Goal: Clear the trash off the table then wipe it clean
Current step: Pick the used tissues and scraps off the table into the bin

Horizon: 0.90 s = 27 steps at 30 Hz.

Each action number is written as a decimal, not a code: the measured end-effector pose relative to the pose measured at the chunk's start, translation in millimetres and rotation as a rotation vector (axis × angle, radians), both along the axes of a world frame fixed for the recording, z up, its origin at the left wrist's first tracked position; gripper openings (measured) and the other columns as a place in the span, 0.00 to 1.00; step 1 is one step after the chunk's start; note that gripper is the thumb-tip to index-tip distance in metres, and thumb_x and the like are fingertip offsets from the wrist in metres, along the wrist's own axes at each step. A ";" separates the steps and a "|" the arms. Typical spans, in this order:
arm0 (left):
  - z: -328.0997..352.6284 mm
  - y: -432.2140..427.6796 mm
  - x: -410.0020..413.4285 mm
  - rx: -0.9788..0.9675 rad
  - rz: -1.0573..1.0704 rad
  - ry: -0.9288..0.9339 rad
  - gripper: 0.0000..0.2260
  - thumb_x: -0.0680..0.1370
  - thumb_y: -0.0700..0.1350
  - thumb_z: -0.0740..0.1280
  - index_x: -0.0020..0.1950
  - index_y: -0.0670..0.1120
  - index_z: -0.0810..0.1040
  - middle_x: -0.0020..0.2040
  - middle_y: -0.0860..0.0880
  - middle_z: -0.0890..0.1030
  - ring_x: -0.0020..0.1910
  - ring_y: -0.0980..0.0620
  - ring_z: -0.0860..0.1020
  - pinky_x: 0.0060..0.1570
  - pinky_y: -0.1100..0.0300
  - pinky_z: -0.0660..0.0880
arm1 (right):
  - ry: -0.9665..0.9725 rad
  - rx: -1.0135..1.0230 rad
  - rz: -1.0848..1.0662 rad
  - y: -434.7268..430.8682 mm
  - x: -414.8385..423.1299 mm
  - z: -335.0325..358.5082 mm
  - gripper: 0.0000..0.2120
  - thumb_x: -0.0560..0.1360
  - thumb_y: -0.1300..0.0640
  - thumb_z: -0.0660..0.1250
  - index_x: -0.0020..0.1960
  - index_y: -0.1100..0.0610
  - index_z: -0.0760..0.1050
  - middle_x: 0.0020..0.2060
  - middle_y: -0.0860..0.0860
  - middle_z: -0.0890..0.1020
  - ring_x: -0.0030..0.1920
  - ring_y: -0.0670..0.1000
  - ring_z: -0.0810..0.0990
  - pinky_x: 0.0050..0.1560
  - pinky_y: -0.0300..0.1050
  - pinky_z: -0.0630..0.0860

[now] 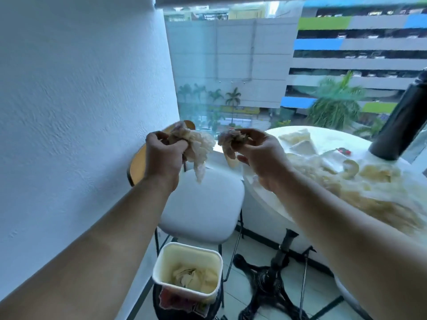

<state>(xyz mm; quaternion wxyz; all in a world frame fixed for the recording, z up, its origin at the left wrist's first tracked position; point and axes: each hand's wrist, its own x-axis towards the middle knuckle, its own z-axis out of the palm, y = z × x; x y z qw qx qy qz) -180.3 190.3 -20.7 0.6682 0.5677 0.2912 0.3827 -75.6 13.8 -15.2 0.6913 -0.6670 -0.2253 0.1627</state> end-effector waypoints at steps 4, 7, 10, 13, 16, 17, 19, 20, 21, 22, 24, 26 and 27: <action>-45.4 31.7 -23.7 -0.019 0.011 0.085 0.13 0.67 0.38 0.76 0.51 0.42 0.82 0.50 0.41 0.86 0.50 0.40 0.86 0.51 0.37 0.84 | 0.069 -0.016 0.055 39.7 -27.2 -41.2 0.13 0.75 0.74 0.68 0.54 0.62 0.83 0.47 0.65 0.86 0.42 0.55 0.83 0.61 0.56 0.82; -83.4 42.6 -34.4 -0.094 0.002 0.104 0.16 0.65 0.41 0.77 0.53 0.43 0.83 0.53 0.41 0.87 0.54 0.39 0.86 0.54 0.37 0.83 | 0.101 -0.078 0.030 59.2 -43.1 -75.6 0.12 0.73 0.70 0.71 0.52 0.57 0.82 0.45 0.62 0.86 0.43 0.58 0.86 0.57 0.64 0.83; -124.1 43.7 -40.4 -0.161 -0.007 0.160 0.16 0.66 0.39 0.75 0.52 0.43 0.83 0.54 0.40 0.87 0.53 0.40 0.86 0.56 0.43 0.84 | 0.146 -0.155 0.025 69.0 -50.0 -113.6 0.16 0.67 0.63 0.73 0.53 0.52 0.76 0.44 0.57 0.84 0.45 0.61 0.87 0.54 0.67 0.83; -168.5 41.7 -45.5 -0.245 0.005 0.237 0.15 0.66 0.40 0.74 0.52 0.43 0.81 0.50 0.41 0.84 0.45 0.44 0.82 0.48 0.49 0.82 | 0.189 -0.241 0.030 74.2 -48.2 -161.0 0.19 0.63 0.58 0.74 0.51 0.50 0.71 0.44 0.56 0.82 0.44 0.61 0.87 0.51 0.68 0.83; -214.7 39.6 -51.4 -0.301 0.019 0.325 0.14 0.68 0.39 0.73 0.54 0.45 0.81 0.49 0.44 0.82 0.45 0.44 0.81 0.51 0.46 0.81 | 0.205 -0.376 0.059 77.0 -44.7 -218.6 0.16 0.61 0.52 0.75 0.45 0.46 0.73 0.40 0.55 0.81 0.41 0.60 0.84 0.48 0.67 0.84; -229.7 38.8 -53.0 -0.315 0.027 0.358 0.14 0.70 0.37 0.74 0.53 0.46 0.81 0.48 0.44 0.82 0.45 0.45 0.80 0.50 0.47 0.80 | 0.198 -0.438 0.064 76.4 -47.9 -227.9 0.15 0.62 0.51 0.76 0.45 0.46 0.74 0.39 0.55 0.81 0.41 0.60 0.85 0.48 0.64 0.84; -258.2 35.9 -57.0 -0.358 0.032 0.407 0.12 0.73 0.33 0.74 0.53 0.46 0.81 0.47 0.44 0.82 0.43 0.46 0.79 0.47 0.51 0.78 | 0.180 -0.558 0.084 73.4 -55.6 -242.1 0.11 0.69 0.57 0.76 0.47 0.51 0.76 0.40 0.54 0.82 0.40 0.56 0.84 0.46 0.52 0.85; -272.4 34.3 -59.3 -0.381 0.039 0.419 0.12 0.73 0.33 0.74 0.54 0.45 0.81 0.46 0.44 0.82 0.42 0.46 0.79 0.47 0.51 0.78 | 0.177 -0.613 0.092 71.8 -58.4 -251.4 0.09 0.72 0.60 0.75 0.48 0.53 0.76 0.41 0.52 0.83 0.40 0.54 0.83 0.43 0.46 0.82; -283.2 31.6 -61.8 -0.401 0.044 0.431 0.13 0.73 0.33 0.74 0.55 0.44 0.82 0.46 0.43 0.83 0.42 0.46 0.79 0.49 0.50 0.78 | 0.173 -0.650 0.096 70.3 -60.6 -262.8 0.08 0.73 0.61 0.75 0.49 0.55 0.76 0.42 0.52 0.84 0.40 0.52 0.83 0.39 0.42 0.80; -293.4 29.5 -64.6 -0.422 0.048 0.443 0.13 0.73 0.33 0.73 0.56 0.43 0.82 0.46 0.43 0.84 0.42 0.46 0.80 0.50 0.50 0.79 | 0.182 -0.686 0.101 69.5 -61.6 -274.4 0.08 0.74 0.60 0.74 0.49 0.55 0.76 0.43 0.51 0.84 0.39 0.49 0.83 0.35 0.37 0.78; -311.3 26.0 -70.8 -0.463 0.034 0.478 0.12 0.75 0.30 0.70 0.55 0.43 0.83 0.47 0.43 0.86 0.43 0.45 0.83 0.51 0.50 0.82 | 0.196 -0.731 0.102 68.8 -63.7 -296.6 0.07 0.76 0.60 0.73 0.51 0.54 0.76 0.44 0.49 0.83 0.34 0.40 0.81 0.30 0.30 0.73; -329.2 24.0 -76.1 -0.480 0.022 0.512 0.14 0.74 0.31 0.71 0.56 0.45 0.84 0.48 0.45 0.87 0.48 0.45 0.85 0.59 0.46 0.82 | 0.232 -0.750 0.103 68.8 -65.8 -311.7 0.06 0.78 0.62 0.71 0.53 0.56 0.77 0.43 0.48 0.83 0.29 0.34 0.80 0.27 0.28 0.70; -334.9 22.8 -77.6 -0.473 0.016 0.525 0.16 0.72 0.33 0.73 0.58 0.45 0.84 0.49 0.46 0.88 0.50 0.46 0.85 0.62 0.45 0.81 | 0.234 -0.760 0.098 69.2 -66.9 -318.6 0.06 0.79 0.63 0.70 0.54 0.58 0.77 0.43 0.47 0.82 0.29 0.32 0.79 0.27 0.28 0.70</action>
